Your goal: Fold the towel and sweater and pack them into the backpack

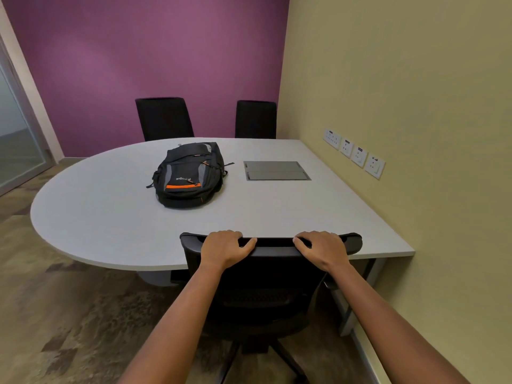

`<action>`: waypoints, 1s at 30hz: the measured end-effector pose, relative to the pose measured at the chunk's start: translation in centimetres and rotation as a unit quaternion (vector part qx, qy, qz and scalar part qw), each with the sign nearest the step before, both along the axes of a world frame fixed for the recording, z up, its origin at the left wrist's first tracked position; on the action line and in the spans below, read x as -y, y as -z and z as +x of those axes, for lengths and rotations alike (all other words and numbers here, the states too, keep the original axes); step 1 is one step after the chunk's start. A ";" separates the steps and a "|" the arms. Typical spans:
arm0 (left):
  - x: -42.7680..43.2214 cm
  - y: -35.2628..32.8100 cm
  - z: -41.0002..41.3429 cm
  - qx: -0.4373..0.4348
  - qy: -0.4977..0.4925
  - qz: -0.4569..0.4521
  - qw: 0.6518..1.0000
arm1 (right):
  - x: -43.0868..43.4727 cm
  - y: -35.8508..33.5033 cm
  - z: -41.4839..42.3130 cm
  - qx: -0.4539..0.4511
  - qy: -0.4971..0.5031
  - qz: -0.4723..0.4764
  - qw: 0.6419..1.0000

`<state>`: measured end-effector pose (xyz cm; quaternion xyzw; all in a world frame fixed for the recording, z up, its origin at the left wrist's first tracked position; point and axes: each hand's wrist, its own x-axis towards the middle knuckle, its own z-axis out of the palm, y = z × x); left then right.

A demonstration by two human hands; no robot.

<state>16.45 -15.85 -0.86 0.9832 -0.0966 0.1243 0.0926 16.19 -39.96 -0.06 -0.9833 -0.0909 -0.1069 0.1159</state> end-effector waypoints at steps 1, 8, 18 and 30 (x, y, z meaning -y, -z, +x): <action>-0.1 0.0 0.3 -0.001 0.000 -0.001 1.000 | -0.1 0.0 0.3 0.004 -0.002 0.002 1.000; -0.1 -0.2 2.2 -0.003 -0.002 -0.013 1.000 | 0.0 -0.1 2.6 0.013 -0.008 0.001 1.000; 0.9 -0.3 3.7 0.000 -0.012 -0.017 1.000 | 1.2 0.3 5.6 0.007 -0.025 -0.018 0.999; 2.6 2.3 -0.2 0.187 -0.118 -0.059 0.973 | -0.3 3.4 2.1 0.184 0.065 0.085 0.977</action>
